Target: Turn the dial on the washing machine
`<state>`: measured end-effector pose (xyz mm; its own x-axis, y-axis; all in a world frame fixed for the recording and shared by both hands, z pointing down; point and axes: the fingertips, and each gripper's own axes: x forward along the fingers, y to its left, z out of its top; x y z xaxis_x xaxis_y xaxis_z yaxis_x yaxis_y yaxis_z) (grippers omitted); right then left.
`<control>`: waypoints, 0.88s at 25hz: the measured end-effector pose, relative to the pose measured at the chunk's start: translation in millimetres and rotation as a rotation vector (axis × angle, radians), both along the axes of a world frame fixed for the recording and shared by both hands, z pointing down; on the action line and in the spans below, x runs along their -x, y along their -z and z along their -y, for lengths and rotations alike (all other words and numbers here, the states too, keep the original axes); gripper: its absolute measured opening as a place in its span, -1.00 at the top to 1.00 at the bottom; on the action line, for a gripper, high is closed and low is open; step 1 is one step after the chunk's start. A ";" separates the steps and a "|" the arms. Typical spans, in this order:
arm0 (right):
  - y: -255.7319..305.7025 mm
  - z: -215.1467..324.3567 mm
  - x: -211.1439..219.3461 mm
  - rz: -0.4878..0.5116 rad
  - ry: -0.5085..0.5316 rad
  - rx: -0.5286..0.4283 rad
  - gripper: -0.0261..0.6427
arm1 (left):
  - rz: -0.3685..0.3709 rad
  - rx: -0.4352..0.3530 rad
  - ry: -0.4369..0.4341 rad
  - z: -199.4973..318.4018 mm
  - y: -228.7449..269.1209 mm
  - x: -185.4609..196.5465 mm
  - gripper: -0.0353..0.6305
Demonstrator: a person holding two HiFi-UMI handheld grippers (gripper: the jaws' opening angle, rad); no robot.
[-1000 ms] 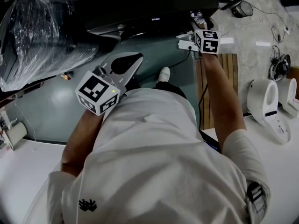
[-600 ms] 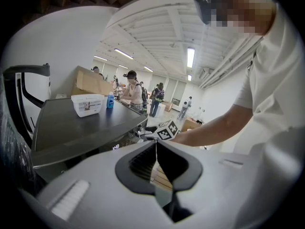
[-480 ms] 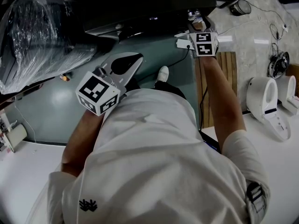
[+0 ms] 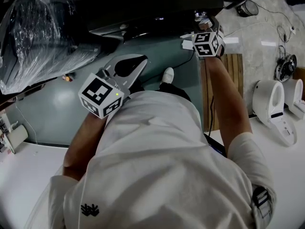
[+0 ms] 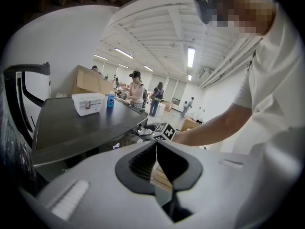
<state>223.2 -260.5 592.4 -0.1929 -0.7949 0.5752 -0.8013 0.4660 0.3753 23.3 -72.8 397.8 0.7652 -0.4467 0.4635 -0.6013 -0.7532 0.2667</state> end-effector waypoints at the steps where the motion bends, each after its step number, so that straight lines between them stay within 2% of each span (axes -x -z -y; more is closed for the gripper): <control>1: 0.2 1.3 -1.3 0.001 -0.013 -0.002 0.14 | 0.002 0.000 0.002 0.0 -0.2 1.3 0.72; 5: 1.0 4.3 -4.8 0.049 -0.052 0.003 0.16 | 0.004 -0.003 0.010 1.3 0.5 3.9 0.72; 13: 11.6 4.5 -10.6 0.350 -0.165 0.069 0.16 | 0.000 -0.002 0.004 1.8 1.3 3.0 0.72; 15: 11.2 3.1 -12.6 0.396 -0.186 0.079 0.16 | -0.001 -0.001 0.000 1.0 0.7 1.7 0.72; 18: 12.2 3.0 -12.0 0.387 -0.178 0.071 0.16 | 0.001 -0.001 -0.006 0.8 0.0 1.8 0.72; 22: 14.5 3.0 -11.2 0.273 -0.120 0.050 0.16 | 0.002 -0.002 -0.008 1.4 -0.5 1.4 0.72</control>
<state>234.4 -263.5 577.9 -0.2521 -0.7932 0.5542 -0.9200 0.3741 0.1169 21.9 -74.2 398.3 0.7677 -0.4417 0.4643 -0.5961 -0.7581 0.2645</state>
